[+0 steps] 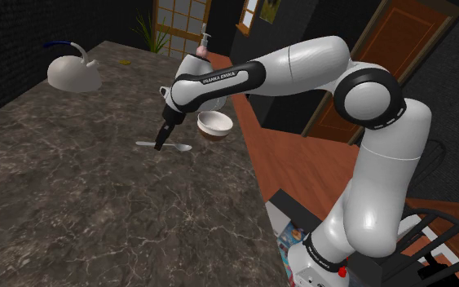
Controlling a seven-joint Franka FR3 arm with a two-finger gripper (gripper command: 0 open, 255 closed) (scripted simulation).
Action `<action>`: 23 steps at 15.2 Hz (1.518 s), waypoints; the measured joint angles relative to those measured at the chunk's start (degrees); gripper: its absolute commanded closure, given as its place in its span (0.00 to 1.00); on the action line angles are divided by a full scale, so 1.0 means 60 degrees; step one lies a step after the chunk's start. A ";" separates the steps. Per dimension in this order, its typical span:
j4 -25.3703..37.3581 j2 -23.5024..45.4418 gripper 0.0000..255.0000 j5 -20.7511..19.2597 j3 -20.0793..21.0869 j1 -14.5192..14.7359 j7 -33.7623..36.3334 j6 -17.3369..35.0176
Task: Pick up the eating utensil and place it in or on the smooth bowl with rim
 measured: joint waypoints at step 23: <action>0.0594 -0.0704 1.00 -0.0230 -0.0079 0.0015 0.0355 -0.1269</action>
